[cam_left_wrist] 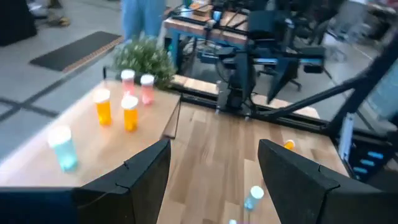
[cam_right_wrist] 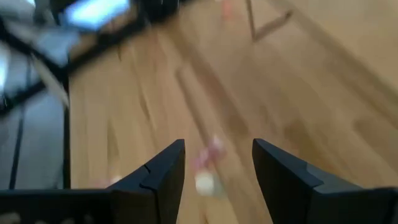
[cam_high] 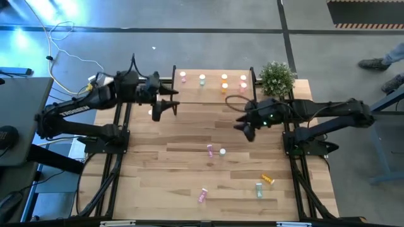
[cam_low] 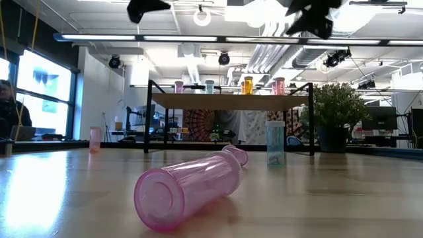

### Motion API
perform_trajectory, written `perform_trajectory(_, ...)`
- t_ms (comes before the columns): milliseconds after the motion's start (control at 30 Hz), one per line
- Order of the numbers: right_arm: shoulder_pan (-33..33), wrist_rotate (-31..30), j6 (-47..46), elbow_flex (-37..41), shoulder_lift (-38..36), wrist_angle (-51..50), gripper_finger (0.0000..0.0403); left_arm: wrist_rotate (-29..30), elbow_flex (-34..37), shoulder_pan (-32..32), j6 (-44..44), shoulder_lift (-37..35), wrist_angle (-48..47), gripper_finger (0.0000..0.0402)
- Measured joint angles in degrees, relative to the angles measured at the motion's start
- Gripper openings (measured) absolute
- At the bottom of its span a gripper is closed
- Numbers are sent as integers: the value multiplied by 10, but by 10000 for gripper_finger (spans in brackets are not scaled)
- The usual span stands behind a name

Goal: Pick and place medicine bottles onto shelf by color
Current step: Put the top blue pill bottle on the shelf aligned with the other blue pill bottle

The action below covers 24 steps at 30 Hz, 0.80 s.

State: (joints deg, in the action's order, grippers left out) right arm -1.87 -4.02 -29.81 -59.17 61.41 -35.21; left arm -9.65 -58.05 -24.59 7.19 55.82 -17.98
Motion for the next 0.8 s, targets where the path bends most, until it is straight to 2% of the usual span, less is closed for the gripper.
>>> perform_trajectory(167,-35,11,31,1,11,-55,178,97,99,75,38,-44,89,234)
perform_trajectory(300,-58,12,52,1,29,-58,178,145,141,122,47,-55,144,234)
perform_trajectory(400,-73,14,69,7,44,-50,178,160,147,152,53,-54,144,234)
perform_trajectory(600,-86,56,73,87,58,28,178,204,149,198,64,-51,145,234)
perform_trajectory(800,-91,32,88,135,57,129,178,218,149,226,87,-51,144,234)
